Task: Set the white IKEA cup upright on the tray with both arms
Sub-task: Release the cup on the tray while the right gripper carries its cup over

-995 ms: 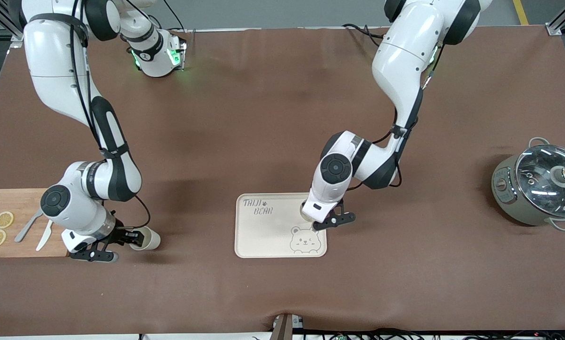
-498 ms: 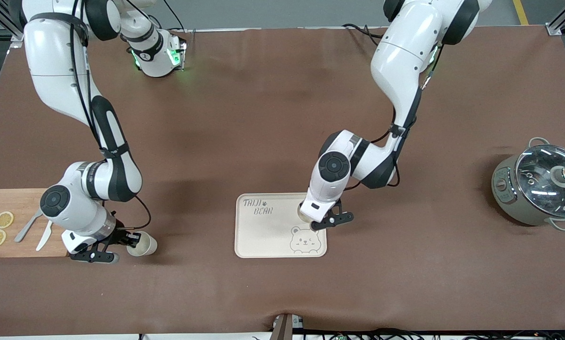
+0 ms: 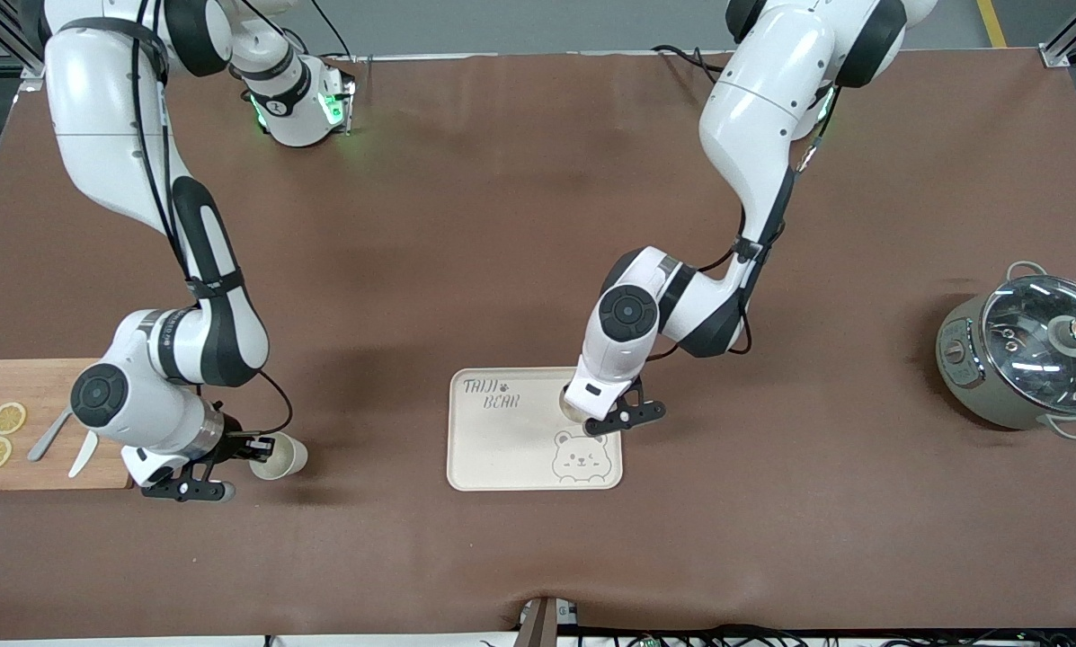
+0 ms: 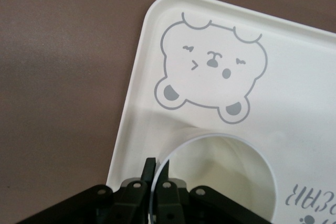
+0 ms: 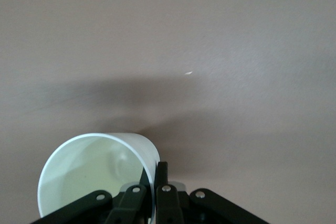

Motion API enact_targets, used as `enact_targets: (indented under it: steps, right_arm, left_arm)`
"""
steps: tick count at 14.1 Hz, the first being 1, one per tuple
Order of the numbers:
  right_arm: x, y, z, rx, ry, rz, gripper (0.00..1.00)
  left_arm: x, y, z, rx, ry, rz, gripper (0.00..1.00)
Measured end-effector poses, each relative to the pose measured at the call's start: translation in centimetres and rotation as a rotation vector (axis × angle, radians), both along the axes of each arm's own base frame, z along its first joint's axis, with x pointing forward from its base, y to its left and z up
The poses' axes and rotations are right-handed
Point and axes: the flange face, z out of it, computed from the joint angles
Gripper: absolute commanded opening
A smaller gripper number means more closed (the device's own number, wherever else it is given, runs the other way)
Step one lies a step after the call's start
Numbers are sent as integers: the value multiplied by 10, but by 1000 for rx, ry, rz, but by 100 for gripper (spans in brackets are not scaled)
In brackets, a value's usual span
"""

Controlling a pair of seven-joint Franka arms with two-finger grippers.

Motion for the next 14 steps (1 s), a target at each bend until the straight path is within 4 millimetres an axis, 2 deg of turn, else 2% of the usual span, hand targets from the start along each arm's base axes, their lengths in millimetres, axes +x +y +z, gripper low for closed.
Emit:
enact_targets:
  steps: [1,3,6,9,11,12,14]
  right_arm:
    - [2,14,13,8,20,-22,0]
    - [2,56,32,20,35,-76,0]
    - [-12,137,39,28,41,-172,0]
    - [-34,225,52,49,23,-273,0]
    - [-48,275,62,77,-10,-308,0]
    - [-55,293,62,88,-25,-318,0]
    - [-63,315,53,99,-45,-319,0]
  left_arm:
    - [0,0,0,0,0,0,99]
    - [0,0,0,0,-1,0,100]
    - [-4,-11,6,-9,-7,23,100]
    - [-6,-13,24,3,9,40,100]
    - [-4,-12,44,2,3,44,100]
    - [-3,-11,53,-1,-2,45,100]
    - [-2,-10,63,-6,-9,47,100]
